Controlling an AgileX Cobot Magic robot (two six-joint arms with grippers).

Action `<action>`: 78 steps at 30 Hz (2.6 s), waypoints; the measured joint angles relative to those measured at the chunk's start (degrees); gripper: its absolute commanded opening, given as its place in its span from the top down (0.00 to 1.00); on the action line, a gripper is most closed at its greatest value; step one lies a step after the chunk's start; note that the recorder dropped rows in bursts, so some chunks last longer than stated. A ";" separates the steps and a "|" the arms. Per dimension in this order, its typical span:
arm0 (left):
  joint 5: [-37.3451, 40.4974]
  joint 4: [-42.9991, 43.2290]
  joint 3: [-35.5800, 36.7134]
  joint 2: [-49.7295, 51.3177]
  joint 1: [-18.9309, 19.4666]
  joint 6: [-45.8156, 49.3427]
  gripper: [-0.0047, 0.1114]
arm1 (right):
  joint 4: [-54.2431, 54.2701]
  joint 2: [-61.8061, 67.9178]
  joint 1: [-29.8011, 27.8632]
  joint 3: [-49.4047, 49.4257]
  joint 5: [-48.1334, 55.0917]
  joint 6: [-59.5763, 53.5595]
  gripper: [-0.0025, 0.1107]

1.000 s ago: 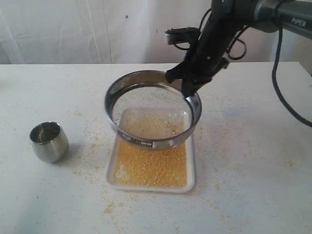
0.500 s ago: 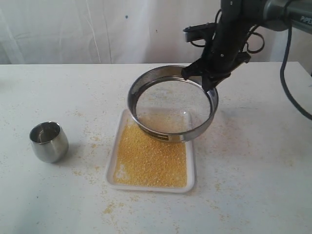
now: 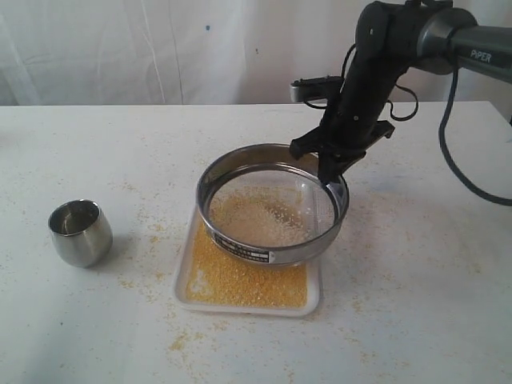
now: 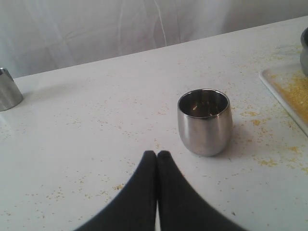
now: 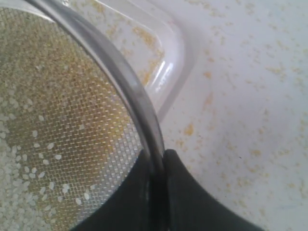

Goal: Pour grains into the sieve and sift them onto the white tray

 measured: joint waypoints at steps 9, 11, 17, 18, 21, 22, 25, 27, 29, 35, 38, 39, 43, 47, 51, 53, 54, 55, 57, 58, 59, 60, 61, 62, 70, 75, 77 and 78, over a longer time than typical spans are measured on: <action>0.00 0.00 0.00 0.00 0.00 0.00 0.96 | 4.65 2.19 0.00 0.00 -0.68 -1.31 0.98; 0.00 0.00 0.00 0.00 0.00 0.00 0.96 | 4.77 3.19 0.11 0.00 -0.68 -1.35 0.97; 0.00 0.00 0.00 0.00 0.00 0.00 0.96 | 5.22 4.44 1.11 0.00 -0.79 -2.72 0.72; 0.00 0.00 0.00 0.00 0.00 0.00 0.96 | 5.39 4.44 1.15 0.00 -0.91 -3.02 0.65; 0.00 0.00 0.00 0.00 0.00 0.00 0.96 | 6.39 4.44 1.54 0.00 -1.39 -3.38 0.50; 0.00 0.00 0.00 0.00 0.00 0.00 0.96 | 6.39 4.44 1.64 0.00 -1.52 -3.51 0.49; 0.00 0.00 0.00 0.00 0.00 0.00 0.96 | 6.51 3.92 1.64 0.00 -2.17 -3.60 0.50; 0.00 0.00 0.00 0.00 0.00 0.00 0.96 | 6.51 2.67 1.64 0.00 -3.12 -3.60 0.50; 0.00 0.00 0.00 0.00 0.00 0.00 0.96 | 6.51 0.90 1.64 0.00 -3.62 -3.60 0.50; 0.00 0.00 0.00 0.00 0.00 0.00 0.96 | 6.84 -12.24 1.64 6.24 -7.96 -3.84 0.52; 0.00 0.00 0.00 0.00 0.00 0.00 0.96 | 7.64 -23.81 1.64 18.35 -14.38 -4.71 0.62; 0.00 0.00 0.00 0.00 0.00 0.00 0.96 | 8.27 -26.71 1.64 21.76 -16.13 -5.42 0.68; 0.00 0.00 0.00 0.00 0.00 0.00 0.96 | 18.62 -46.68 1.64 44.61 -25.78 -13.81 0.87; 0.00 0.00 0.00 0.00 0.00 0.00 0.96 | 31.63 -68.08 1.64 64.15 -29.66 -23.91 0.98; 0.00 0.00 0.00 0.00 0.00 0.00 0.96 | 34.12 -84.98 1.64 74.70 -30.21 -23.27 0.98; 0.00 0.00 0.00 0.00 0.00 0.00 0.96 | 34.51 -92.61 1.64 77.12 -28.36 -22.61 0.98; 0.00 0.00 0.00 0.00 0.00 0.00 0.96 | 34.51 -94.49 1.64 77.50 -27.82 -22.61 0.98; 0.00 0.00 0.00 0.00 0.00 0.00 0.96 | 34.65 -98.74 1.64 77.77 -26.61 -22.48 0.98; 0.00 0.00 0.00 0.00 0.00 0.00 0.96 | 34.65 -104.19 1.64 77.77 -26.73 -22.48 0.98; 0.00 0.00 0.00 0.00 0.00 0.00 0.96 | 34.65 -105.39 1.64 77.77 -26.98 -22.48 0.98; 0.00 0.00 0.00 0.00 0.00 0.00 0.96 | 34.65 -106.95 1.64 77.77 -27.25 -22.48 0.98; 0.00 0.00 0.00 0.00 0.00 0.00 0.96 | 34.75 -108.60 1.64 77.90 -28.15 -22.37 0.98; 0.00 0.00 0.00 0.00 0.00 0.00 0.96 | 34.75 -109.53 1.64 78.12 -28.99 -22.37 0.98; 0.00 0.00 0.00 0.00 0.00 0.00 0.96 | 34.75 -109.96 1.64 78.24 -29.68 -22.37 0.98; 0.00 0.00 0.00 0.00 0.00 0.00 0.96 | 18.13 -114.69 1.64 91.65 -46.62 -3.44 0.98; 0.00 0.00 0.00 0.00 0.00 0.00 0.96 | -4.46 -124.05 1.64 103.26 -51.21 15.92 0.98; 0.00 0.00 0.00 0.00 0.00 0.00 0.96 | -5.58 -125.58 1.64 106.98 -54.68 15.92 0.98; 0.00 0.00 0.00 0.00 0.00 0.00 0.96 | -5.86 -125.67 1.64 107.68 -55.67 15.92 0.98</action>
